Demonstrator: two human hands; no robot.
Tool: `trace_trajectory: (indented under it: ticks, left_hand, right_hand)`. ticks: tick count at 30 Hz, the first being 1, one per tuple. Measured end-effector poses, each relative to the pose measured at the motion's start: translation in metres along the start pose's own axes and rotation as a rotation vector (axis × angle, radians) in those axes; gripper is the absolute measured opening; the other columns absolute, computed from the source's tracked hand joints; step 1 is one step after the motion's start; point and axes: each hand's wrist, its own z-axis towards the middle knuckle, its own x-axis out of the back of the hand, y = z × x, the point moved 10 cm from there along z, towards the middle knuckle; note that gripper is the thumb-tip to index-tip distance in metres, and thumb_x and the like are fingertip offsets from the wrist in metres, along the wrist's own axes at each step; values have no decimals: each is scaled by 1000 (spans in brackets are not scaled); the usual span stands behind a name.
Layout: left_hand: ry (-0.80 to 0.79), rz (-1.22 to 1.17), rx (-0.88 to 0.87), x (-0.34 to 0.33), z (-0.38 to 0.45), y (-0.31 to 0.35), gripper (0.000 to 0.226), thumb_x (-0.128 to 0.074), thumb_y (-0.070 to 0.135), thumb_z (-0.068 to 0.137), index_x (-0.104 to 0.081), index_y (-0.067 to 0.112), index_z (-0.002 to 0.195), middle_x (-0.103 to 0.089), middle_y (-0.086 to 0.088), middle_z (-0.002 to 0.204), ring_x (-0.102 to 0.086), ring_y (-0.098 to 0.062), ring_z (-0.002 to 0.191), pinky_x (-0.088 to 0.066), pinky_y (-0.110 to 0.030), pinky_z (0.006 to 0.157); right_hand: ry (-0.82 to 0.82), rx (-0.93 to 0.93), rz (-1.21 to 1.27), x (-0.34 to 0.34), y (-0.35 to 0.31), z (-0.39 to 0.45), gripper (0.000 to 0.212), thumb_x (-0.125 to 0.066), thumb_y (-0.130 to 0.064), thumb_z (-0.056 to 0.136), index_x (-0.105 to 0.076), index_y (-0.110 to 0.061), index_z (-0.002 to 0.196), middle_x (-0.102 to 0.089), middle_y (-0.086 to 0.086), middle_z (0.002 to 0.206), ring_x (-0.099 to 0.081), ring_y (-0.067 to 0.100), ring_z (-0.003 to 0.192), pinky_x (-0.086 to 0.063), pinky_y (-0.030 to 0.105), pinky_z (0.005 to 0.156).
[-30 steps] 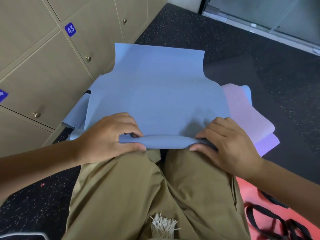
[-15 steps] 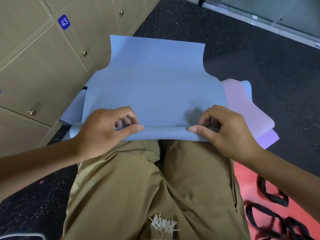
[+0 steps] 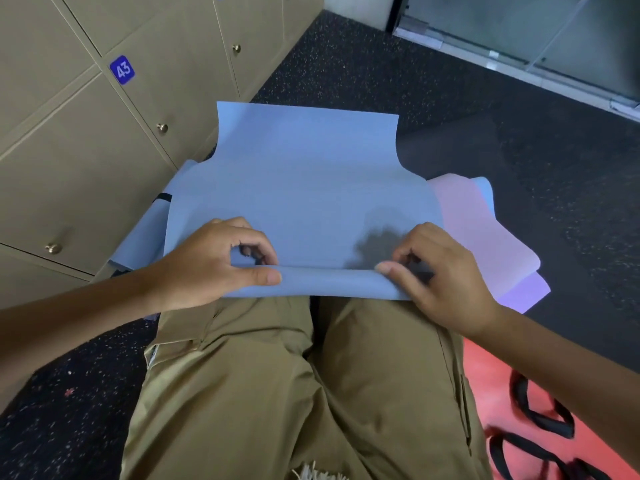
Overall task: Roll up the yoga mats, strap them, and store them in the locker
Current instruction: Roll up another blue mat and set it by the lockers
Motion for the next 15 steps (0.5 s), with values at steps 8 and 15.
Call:
trace_trajectory:
  ticks: [8, 15]
  left_hand:
    - [-42, 24, -88, 0, 10, 7, 27, -71, 55, 76, -70, 34, 93, -66, 10, 93, -54, -18, 90, -40, -21, 88]
    - [263, 456, -405, 3, -17, 41, 27, -63, 37, 99, -73, 15, 86, -65, 9, 84, -59, -12, 76, -47, -29, 69]
  right_hand:
    - [30, 340, -268, -4, -24, -8, 46, -79, -44, 88, -68, -1, 78, -54, 9, 72, -49, 28, 65, -42, 37, 63]
    - [-80, 193, -218, -6, -6, 8, 51, -59, -56, 95, -68, -8, 81, -57, 0, 74, -52, 20, 67, -42, 27, 61]
